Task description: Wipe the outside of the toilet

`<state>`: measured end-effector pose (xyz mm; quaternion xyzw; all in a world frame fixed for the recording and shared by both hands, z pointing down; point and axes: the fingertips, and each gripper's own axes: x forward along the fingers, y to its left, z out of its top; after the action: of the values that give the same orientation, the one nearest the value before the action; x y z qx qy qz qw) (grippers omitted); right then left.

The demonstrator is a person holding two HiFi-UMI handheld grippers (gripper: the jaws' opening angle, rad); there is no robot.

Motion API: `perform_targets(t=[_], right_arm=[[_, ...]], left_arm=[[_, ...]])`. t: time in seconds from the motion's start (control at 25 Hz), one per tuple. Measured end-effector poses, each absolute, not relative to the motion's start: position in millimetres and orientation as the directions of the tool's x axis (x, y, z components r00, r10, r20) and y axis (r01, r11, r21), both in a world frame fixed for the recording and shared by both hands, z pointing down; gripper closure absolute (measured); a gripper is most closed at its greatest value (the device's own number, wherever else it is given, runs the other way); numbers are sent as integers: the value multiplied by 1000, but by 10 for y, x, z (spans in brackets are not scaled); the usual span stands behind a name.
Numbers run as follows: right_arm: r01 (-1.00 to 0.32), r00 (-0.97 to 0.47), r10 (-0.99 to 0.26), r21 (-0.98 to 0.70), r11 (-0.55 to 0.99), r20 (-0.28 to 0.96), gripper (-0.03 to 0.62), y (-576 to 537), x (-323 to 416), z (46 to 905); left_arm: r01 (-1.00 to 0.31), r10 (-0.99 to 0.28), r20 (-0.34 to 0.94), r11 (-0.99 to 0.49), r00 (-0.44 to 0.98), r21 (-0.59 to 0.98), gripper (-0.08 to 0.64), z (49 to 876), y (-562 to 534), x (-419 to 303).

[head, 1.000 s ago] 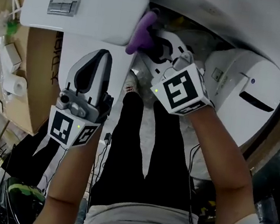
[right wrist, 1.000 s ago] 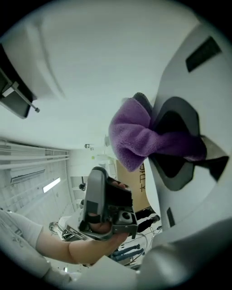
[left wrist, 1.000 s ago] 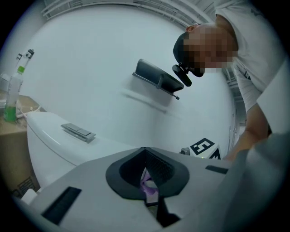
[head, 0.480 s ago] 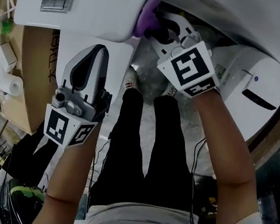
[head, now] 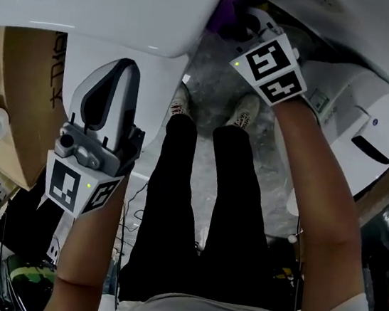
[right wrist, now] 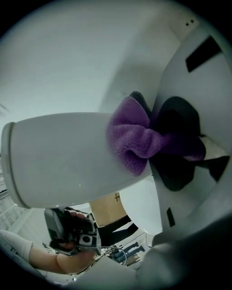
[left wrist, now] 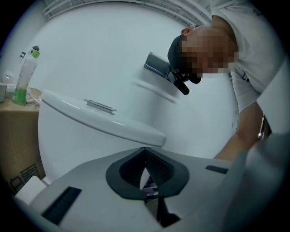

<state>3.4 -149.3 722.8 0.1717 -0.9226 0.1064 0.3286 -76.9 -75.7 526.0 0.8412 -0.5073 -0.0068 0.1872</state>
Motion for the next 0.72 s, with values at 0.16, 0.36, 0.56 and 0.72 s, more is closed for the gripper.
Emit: perform_targets(t=[0.16,0.36,0.56,0.72], right_arm=[[-394,-698,-220,-109,912,681,505,-1434,-48,7732],[-410,-667,-155,-185,893,729,505,-1336,-58,8331],[-434,-635,-121,-223,873,763,505,-1282,-17,8685],[-430,-624,-129,-201,880,770,505,-1241,-70,8586]], left_arm=[[-849,-845,201,-421,495,318,554,5456,-741,-894],[-833,-826,212,-442,522,332,554,5700,-748,-894],[-823,-815,216,-450,537,348,554,5841,-739,-796],[-817,-809,212,-464,548,341,554,5804,-757,-813]])
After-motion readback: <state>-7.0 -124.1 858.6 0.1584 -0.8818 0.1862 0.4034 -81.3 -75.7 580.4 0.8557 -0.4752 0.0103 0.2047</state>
